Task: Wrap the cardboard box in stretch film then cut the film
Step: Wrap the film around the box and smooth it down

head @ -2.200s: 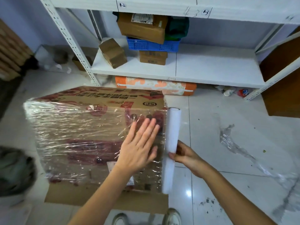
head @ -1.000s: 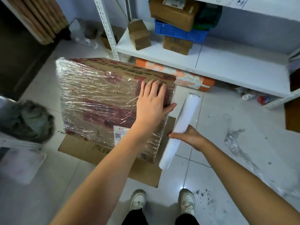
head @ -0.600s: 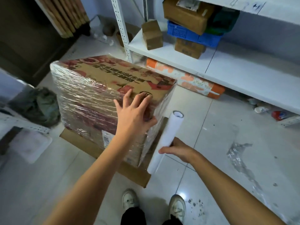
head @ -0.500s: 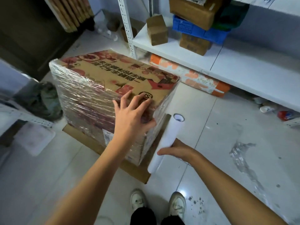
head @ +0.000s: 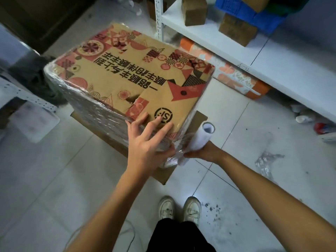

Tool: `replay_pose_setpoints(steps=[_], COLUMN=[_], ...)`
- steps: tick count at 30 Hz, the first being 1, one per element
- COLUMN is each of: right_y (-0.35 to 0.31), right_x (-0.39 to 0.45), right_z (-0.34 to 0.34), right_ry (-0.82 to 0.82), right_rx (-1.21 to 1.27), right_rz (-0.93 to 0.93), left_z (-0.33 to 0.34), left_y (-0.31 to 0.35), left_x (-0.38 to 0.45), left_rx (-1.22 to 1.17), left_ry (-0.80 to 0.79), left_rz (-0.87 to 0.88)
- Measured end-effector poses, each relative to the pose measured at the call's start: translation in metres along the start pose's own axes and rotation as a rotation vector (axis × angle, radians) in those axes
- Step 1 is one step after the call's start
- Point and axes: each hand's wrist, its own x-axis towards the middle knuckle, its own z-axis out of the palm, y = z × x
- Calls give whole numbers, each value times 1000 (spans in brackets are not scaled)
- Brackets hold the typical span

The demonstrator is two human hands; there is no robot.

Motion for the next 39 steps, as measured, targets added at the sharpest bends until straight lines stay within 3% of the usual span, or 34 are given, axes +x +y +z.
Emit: replay_pose_setpoints(steps=[3,10,13,18,21,24,27,30,34,39], right_y=[11,22,24,34,32,28,31,35,37,47], right_x=[-2,8,9,19,30,35,33,28,23,22], right_z=[17,48,54,65,68,72,70,59,47,40], right_ry=[-73,-33,-46,95,173,207,85,-39,10,68], right_rx=[-67,-206,-230,-269,-415,-361,-160,-229,-389,-464], right_rz=[25,-84,-40,-54,88,104,80,-51,-164,-168], left_z=[-1,-10,-8,-3,-6,-8,-13,-12,1,5], left_y=[-10,-40,-45,-42,-45,-38,-19,7,22,15], left_x=[-25,-70,-92,-109,-107,-110,-108,-95,-85,-97], left_rx=[-33,-96,-76,-56,-24,44,246,410,442,390], left_ry=[16,3,-20,-40,-52,-100,-166,-253,-326,-336], left_rz=[24,35,7,-27,-10,-46,-121,-163,-311,-353])
